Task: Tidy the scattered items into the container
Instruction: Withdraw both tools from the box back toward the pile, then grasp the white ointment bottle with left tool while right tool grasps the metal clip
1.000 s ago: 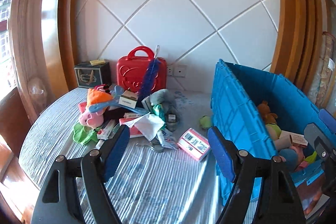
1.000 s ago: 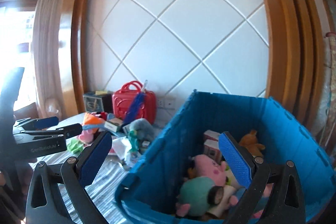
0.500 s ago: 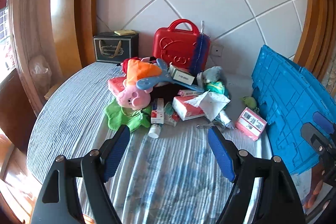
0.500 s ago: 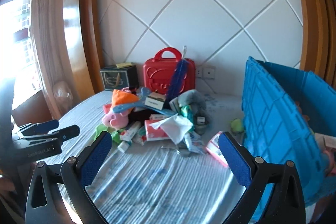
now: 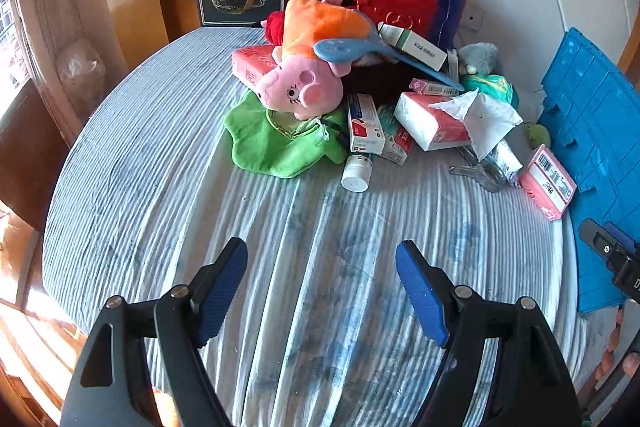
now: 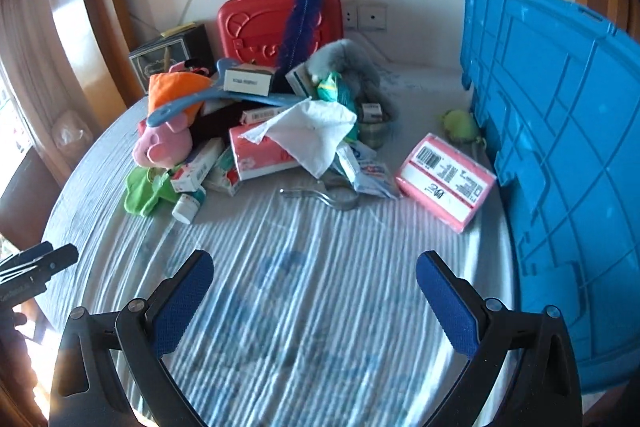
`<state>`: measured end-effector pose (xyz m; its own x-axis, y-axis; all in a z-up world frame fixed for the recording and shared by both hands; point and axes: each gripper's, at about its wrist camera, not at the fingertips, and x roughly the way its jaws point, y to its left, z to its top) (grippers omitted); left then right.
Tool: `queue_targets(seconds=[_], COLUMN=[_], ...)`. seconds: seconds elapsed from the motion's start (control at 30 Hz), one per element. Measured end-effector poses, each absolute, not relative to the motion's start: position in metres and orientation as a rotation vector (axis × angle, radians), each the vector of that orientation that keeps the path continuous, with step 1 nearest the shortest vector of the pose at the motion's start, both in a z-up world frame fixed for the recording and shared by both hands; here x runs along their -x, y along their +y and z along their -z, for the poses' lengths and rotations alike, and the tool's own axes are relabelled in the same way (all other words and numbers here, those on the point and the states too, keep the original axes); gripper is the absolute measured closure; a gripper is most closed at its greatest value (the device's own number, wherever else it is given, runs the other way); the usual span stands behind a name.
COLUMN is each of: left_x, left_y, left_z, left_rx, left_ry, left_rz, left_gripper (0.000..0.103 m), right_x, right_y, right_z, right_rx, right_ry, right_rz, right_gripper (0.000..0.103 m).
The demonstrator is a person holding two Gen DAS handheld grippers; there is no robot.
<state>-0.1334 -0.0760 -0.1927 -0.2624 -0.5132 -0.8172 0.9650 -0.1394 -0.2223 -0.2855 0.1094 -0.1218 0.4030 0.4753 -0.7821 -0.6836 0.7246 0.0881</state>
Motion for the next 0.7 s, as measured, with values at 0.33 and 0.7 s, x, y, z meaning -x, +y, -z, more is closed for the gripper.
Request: queue_targets(seconds=[0.33,0.7], left_x=[0.175,0.221], left_y=[-0.131,-0.207], left_z=[0.239,0.286], left_rx=[-0.801,-0.935], left_ry=[0.939,0.965], left_rz=[1.647,1.721], left_gripper=[0.027,0.039], right_x=[0.228,0.185], right_y=[0.14,0.184], right_z=[0.186,0.221], right_rx=[0.315,0.3], right_ry=[1.078,1.157], right_rz=[-0.776,-0.724], right_gripper=[0.0,0.02])
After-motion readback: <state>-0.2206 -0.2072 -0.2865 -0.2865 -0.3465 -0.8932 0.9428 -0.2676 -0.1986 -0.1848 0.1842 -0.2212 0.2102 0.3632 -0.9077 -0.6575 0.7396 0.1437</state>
